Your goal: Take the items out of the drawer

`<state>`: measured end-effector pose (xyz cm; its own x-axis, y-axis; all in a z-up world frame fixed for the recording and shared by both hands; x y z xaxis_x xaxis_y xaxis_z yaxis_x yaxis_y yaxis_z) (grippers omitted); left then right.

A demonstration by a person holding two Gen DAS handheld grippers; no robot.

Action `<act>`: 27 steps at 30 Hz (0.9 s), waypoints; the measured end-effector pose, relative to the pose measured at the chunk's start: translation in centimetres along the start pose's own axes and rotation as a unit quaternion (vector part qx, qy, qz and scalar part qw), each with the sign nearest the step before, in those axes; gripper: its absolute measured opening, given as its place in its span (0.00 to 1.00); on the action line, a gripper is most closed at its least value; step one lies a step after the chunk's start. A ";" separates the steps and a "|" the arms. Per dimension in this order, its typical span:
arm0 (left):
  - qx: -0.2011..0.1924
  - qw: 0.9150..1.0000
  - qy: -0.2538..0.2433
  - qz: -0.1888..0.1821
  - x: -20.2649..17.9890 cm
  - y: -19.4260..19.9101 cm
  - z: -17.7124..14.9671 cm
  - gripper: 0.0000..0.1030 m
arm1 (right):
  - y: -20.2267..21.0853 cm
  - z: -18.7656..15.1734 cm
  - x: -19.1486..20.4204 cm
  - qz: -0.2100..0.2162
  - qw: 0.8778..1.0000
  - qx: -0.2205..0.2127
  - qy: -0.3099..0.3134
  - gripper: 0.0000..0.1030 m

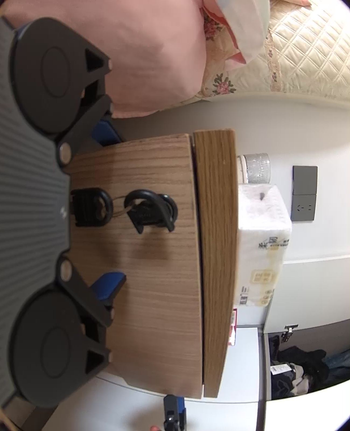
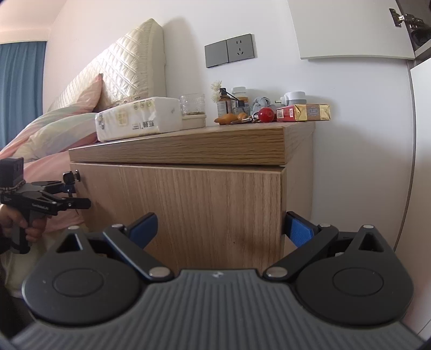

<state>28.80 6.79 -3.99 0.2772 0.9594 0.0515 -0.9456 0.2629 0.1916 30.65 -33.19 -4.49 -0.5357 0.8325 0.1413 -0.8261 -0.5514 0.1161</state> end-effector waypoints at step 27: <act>-0.017 1.000 -0.010 -0.020 -3.3 9.5 -1.9 0.95 | 8.2 -0.3 4.4 0.067 0.996 0.043 0.037 1.00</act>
<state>18.58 6.34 -4.21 0.3175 0.9461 0.0632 -0.9390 0.3044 0.1603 21.50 -34.06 -3.18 -0.6540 0.7514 0.0880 -0.7305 -0.6574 0.1850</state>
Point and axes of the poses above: each gripper's, at about its wrist camera, not at the fingertips, and y roughly against the way its jaws point, x to its left, z to its top, the point moved 2 cm from there along -y, roughly the way its jaws point, and after that the axes turned 7 degrees about -x, right-handed, at the moved point
